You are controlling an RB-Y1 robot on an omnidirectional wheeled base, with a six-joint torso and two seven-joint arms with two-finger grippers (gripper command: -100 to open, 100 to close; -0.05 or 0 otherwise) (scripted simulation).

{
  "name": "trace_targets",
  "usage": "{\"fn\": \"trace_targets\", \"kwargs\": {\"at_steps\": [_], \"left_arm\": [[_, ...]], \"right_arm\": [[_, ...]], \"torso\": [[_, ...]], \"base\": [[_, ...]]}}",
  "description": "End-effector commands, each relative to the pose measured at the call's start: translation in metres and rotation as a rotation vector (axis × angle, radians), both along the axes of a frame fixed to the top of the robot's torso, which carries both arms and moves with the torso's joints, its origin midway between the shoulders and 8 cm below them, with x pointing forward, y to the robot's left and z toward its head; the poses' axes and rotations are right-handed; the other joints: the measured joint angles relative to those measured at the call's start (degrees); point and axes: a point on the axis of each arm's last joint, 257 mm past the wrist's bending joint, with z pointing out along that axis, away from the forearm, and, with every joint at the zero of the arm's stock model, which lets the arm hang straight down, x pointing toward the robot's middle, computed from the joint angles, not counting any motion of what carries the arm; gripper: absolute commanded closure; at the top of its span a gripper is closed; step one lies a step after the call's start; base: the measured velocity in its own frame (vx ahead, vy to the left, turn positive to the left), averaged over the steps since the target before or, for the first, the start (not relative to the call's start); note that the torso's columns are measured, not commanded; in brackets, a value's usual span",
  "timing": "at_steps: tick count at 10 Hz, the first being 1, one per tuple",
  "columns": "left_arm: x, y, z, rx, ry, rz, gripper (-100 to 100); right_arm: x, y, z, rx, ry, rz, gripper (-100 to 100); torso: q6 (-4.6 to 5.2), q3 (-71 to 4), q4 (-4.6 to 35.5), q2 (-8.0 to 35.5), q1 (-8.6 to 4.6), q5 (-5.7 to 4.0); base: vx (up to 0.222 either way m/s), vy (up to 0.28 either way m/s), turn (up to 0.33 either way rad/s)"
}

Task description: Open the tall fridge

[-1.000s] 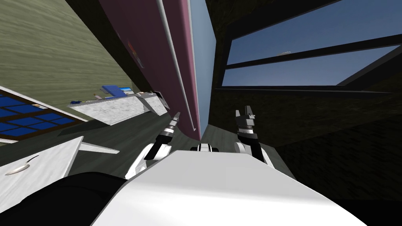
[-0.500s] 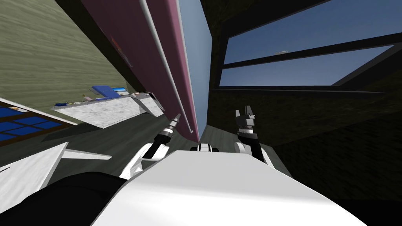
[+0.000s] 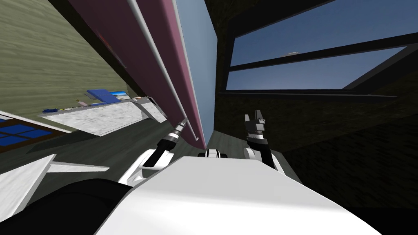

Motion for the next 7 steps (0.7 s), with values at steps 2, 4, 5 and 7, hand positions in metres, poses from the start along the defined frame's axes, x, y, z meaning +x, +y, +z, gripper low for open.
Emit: {"fn": "trace_targets", "kwargs": {"at_steps": [2, 4, 5, 7], "left_arm": [[-0.004, -0.005, 0.012, 0.011, -0.016, -0.011, -100], [0.015, 0.016, 0.009, 0.024, -0.013, 0.032, -100], [0.024, 0.026, 0.010, 0.028, -0.015, 0.053, -100], [0.034, 0.039, 0.008, 0.031, -0.010, 0.079, -100]], "right_arm": [[0.000, 0.000, 0.000, 0.000, 0.000, 0.000, 0], [0.000, 0.000, 0.000, 0.000, 0.000, 0.000, 0], [0.000, 0.000, 0.000, 0.000, 0.000, 0.000, 0], [0.000, 0.000, 0.000, 0.000, 0.000, 0.000, 0]], "torso": [[0.00, 0.01, 0.01, 0.02, 0.00, 0.00], [0.04, 0.05, 0.02, 0.09, -0.03, 0.00], [0.04, 0.14, 0.06, 0.24, -0.09, -0.02], [-0.04, 0.00, 0.00, -0.03, 0.03, 0.01]], "base": [[0.012, -0.012, -0.005], [-0.084, -0.014, -0.210], [-0.136, -0.023, -0.285], [-0.101, 0.004, -0.109]]}}
